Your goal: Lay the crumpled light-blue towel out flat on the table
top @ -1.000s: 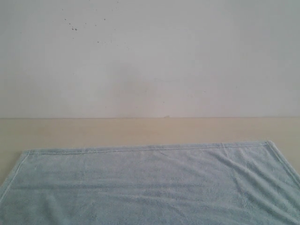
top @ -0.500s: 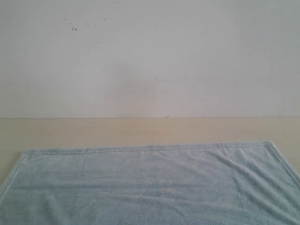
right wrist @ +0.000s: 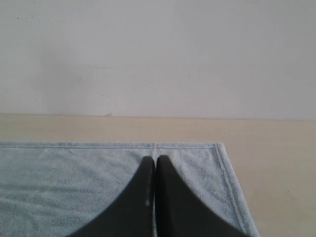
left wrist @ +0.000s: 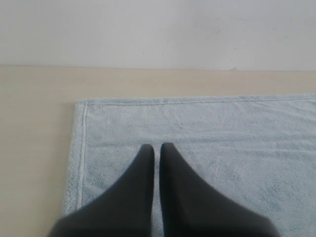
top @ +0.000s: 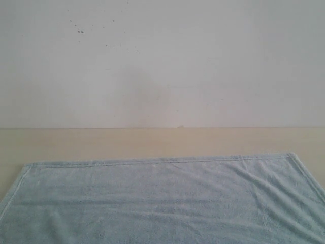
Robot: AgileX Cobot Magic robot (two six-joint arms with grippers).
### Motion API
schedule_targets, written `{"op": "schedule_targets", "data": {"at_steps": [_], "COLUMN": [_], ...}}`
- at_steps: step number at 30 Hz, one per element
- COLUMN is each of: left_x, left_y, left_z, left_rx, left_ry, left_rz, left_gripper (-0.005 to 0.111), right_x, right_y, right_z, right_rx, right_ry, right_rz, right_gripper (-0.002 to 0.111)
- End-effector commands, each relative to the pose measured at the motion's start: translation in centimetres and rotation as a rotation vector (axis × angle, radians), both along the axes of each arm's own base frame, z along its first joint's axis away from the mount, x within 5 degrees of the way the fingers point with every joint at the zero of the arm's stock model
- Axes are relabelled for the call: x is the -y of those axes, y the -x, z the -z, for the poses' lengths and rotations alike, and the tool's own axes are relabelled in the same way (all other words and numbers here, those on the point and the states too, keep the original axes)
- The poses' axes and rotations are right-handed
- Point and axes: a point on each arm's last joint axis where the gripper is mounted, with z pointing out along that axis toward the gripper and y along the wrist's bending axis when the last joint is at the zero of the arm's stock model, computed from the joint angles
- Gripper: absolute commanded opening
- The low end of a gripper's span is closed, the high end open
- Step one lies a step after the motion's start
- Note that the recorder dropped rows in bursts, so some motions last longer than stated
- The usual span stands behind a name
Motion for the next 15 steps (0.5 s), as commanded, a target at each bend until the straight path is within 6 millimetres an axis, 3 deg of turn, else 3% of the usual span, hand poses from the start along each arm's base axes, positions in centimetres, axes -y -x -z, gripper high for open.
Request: {"op": "schedule_targets", "data": {"at_steps": [1,12,15], "left_x": [0.05,0.06,0.09], "left_y": [0.00,0.01,0.02], "left_z": [0.03,0.05,0.08], "left_rx": [0.006,0.003,0.021], "left_ry": [0.009,0.011,-0.115], "left_rz": [0.005,0.005,0.034], "left_gripper": [0.004,0.004,0.004], "right_x": [0.01,0.01,0.01], "right_y": [0.04,0.04,0.04], "right_z": [-0.11,-0.11,-0.11], "right_rx": [0.013,0.013,0.013], "right_ry": [0.001,0.001,-0.002], "right_rz": [0.001,0.001,0.001], "right_gripper": [0.000,0.000,0.000]}}
